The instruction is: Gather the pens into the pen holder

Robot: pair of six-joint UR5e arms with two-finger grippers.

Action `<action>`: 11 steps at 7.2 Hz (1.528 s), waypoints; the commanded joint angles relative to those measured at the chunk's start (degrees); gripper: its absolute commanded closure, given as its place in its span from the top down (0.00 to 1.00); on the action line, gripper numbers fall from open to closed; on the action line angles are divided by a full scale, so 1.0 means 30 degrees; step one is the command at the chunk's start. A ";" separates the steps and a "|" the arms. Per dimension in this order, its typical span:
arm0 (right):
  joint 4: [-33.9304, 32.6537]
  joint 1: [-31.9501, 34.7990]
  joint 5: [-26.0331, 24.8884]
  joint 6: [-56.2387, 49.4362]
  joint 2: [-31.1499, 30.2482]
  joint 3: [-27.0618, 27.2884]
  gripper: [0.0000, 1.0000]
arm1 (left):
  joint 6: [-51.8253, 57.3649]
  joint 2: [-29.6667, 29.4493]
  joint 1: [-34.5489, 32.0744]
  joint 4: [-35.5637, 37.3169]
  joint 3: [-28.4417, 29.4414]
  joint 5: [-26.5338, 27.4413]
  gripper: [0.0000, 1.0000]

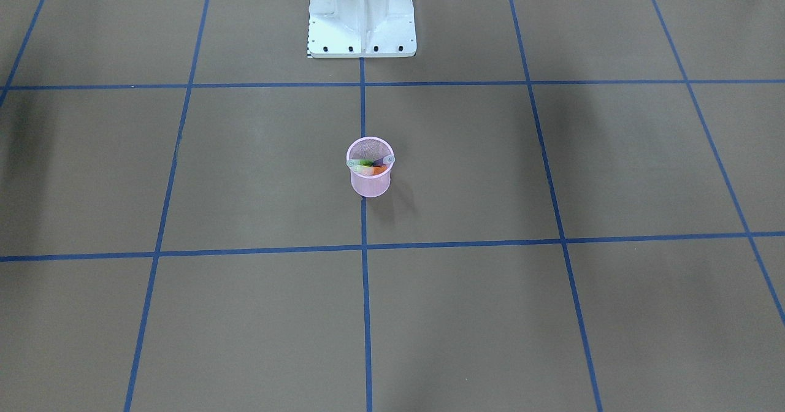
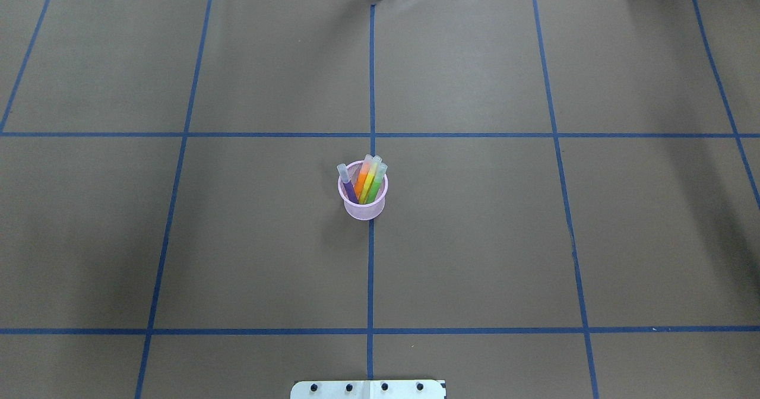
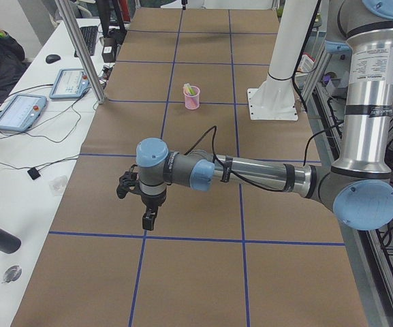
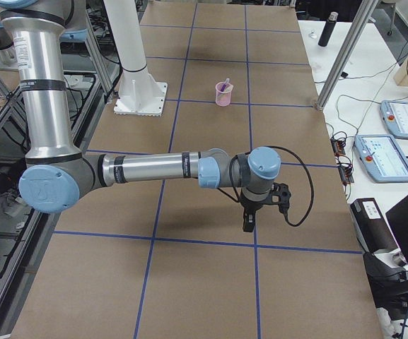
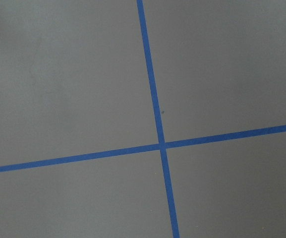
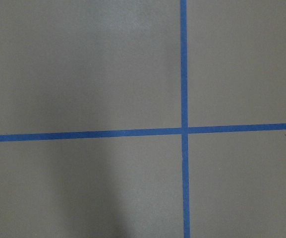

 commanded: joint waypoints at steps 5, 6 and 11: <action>0.2660 0.0220 0.0375 0.1091 -0.1569 -0.0253 1.00 | -0.0011 0.0829 -0.0921 0.0157 -0.0143 -0.1526 1.00; 0.2660 0.0220 0.0404 0.1124 -0.1568 -0.0253 1.00 | -0.0011 0.0829 -0.1240 0.0186 -0.0172 -0.1497 1.00; 0.2310 0.0220 0.0990 0.1388 -0.1626 0.0328 1.00 | -0.0041 0.1561 -0.1449 0.0128 -0.0172 -0.1350 1.00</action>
